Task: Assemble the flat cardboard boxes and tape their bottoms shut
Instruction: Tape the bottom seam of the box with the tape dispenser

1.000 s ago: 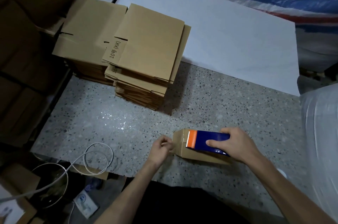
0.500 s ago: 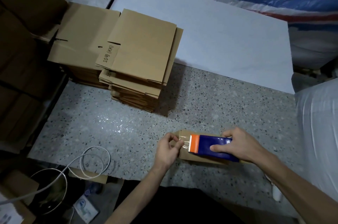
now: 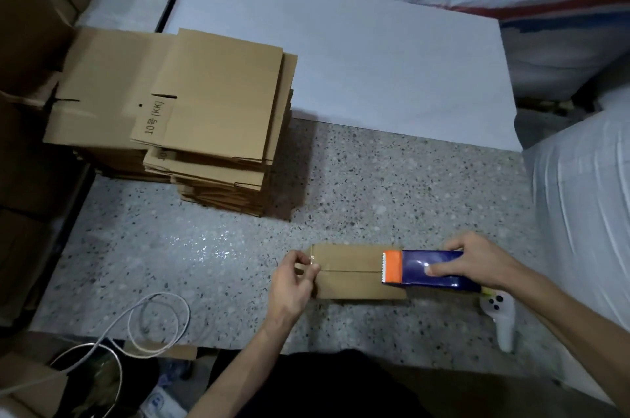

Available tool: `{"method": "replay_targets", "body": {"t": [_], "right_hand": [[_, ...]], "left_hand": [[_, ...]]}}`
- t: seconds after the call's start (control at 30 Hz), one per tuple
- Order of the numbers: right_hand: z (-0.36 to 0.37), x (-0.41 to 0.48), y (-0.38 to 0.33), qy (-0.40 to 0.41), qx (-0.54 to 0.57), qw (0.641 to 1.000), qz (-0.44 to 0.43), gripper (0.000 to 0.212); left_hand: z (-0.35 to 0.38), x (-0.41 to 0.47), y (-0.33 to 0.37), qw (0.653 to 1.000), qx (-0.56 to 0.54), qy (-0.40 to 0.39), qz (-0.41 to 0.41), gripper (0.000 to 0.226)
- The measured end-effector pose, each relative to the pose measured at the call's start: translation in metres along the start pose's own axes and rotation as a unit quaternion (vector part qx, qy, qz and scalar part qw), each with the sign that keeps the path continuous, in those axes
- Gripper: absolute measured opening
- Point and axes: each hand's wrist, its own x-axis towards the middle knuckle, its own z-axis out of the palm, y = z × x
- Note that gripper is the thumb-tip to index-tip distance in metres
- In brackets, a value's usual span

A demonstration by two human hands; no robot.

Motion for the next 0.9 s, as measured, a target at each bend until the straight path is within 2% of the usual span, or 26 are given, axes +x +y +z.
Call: {"method": "replay_targets", "body": {"t": [0.17, 0.27, 0.37, 0.43, 0.53, 0.67, 0.77, 0.9], "right_hand": [[-0.023, -0.003, 0.047, -0.006, 0.023, 1.000, -0.007, 0.037], [-0.035, -0.008, 0.073, -0.008, 0.028, 0.999, 0.015, 0.031], [-0.036, -0.007, 0.085, 0.001, 0.032, 0.999, 0.038, 0.034], [-0.023, 0.001, 0.074, 0.002, -0.003, 0.999, 0.043, 0.030], [0.007, 0.020, 0.038, 0.003, -0.069, 0.997, 0.046, 0.037], [0.024, 0.038, 0.004, 0.073, -0.192, 0.978, 0.032, 0.043], [0.024, 0.038, -0.004, 0.078, -0.204, 0.976, 0.024, 0.042], [0.008, 0.034, -0.010, 0.041, -0.205, 0.977, 0.037, 0.041]], "left_hand": [[0.000, 0.000, 0.003, 1.000, -0.009, -0.008, -0.008, 0.015], [0.000, -0.001, 0.006, 1.000, -0.019, -0.004, -0.011, 0.015], [0.000, -0.002, 0.009, 1.000, -0.026, -0.008, -0.013, 0.015], [-0.001, -0.002, 0.012, 0.999, -0.026, -0.015, -0.015, 0.016], [-0.005, -0.001, 0.014, 0.999, -0.021, -0.019, -0.021, 0.016], [-0.006, -0.002, 0.016, 0.999, -0.015, -0.017, -0.027, 0.017], [-0.003, -0.004, 0.018, 0.999, -0.023, -0.005, -0.025, 0.019], [-0.002, -0.007, 0.017, 0.999, -0.024, -0.004, -0.028, 0.019]]}}
